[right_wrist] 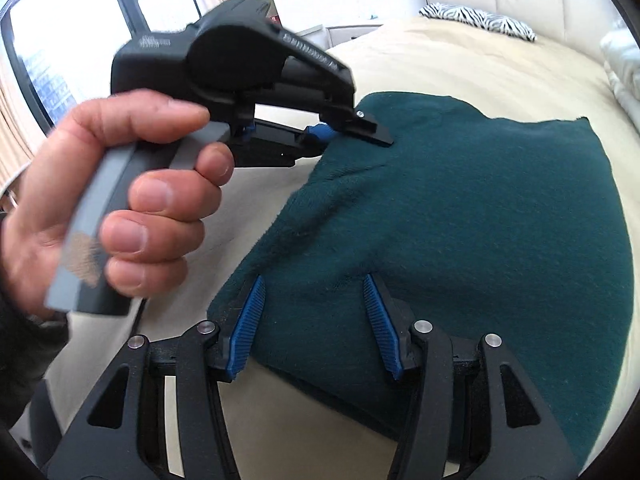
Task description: Fold small clothes
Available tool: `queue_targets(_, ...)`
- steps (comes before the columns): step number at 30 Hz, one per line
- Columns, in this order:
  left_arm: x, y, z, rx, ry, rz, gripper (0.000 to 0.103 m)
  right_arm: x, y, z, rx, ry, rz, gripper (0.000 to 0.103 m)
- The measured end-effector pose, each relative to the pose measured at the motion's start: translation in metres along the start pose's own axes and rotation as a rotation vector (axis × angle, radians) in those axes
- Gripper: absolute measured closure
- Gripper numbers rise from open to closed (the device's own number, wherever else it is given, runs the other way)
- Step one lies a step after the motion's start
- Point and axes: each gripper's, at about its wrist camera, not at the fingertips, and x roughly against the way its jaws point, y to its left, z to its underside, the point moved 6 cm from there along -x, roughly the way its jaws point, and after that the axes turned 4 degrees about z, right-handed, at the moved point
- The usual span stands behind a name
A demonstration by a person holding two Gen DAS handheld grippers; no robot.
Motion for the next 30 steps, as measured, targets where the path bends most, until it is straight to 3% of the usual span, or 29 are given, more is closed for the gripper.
queue_targets(5,0.038,-0.041,0.010,-0.154,-0.117,-0.055,0.087,0.012,-0.006,0.005,-0.009,-0.008,-0.031,0.052)
queue_targets(8,0.034,-0.063,0.025,-0.259,-0.113,-0.091,0.087,0.034,-0.021,0.009,-0.033,0.003,-0.103,0.052)
queue_targets(10,0.019,-0.070,0.032,-0.301,-0.097,-0.129,0.087,0.055,-0.036,0.017,-0.071,-0.007,-0.105,0.052)
queue_targets(13,-0.003,-0.061,0.040,-0.299,-0.070,-0.169,0.087,0.089,-0.077,0.026,-0.144,-0.053,-0.071,0.052)
queue_targets(16,-0.018,-0.043,0.046,-0.297,-0.063,-0.235,0.089,0.114,-0.112,0.029,-0.243,-0.093,-0.092,0.052)
queue_targets(18,-0.018,-0.033,0.047,-0.287,-0.072,-0.222,0.089,0.116,-0.135,0.032,-0.290,-0.090,-0.101,0.052)
queue_targets(21,-0.019,-0.035,0.050,-0.345,-0.079,-0.264,0.090,0.110,-0.154,0.032,-0.356,-0.081,-0.147,0.052)
queue_targets(24,-0.018,-0.031,0.052,-0.328,-0.095,-0.270,0.090,0.091,-0.151,0.018,-0.360,-0.051,-0.215,0.052)
queue_targets(27,-0.020,-0.028,0.053,-0.301,-0.113,-0.251,0.091,0.064,-0.142,0.020,-0.373,-0.030,-0.226,0.053)
queue_targets(30,-0.022,-0.031,0.058,-0.316,-0.125,-0.259,0.091,0.069,-0.144,0.024,-0.380,-0.032,-0.258,0.053)
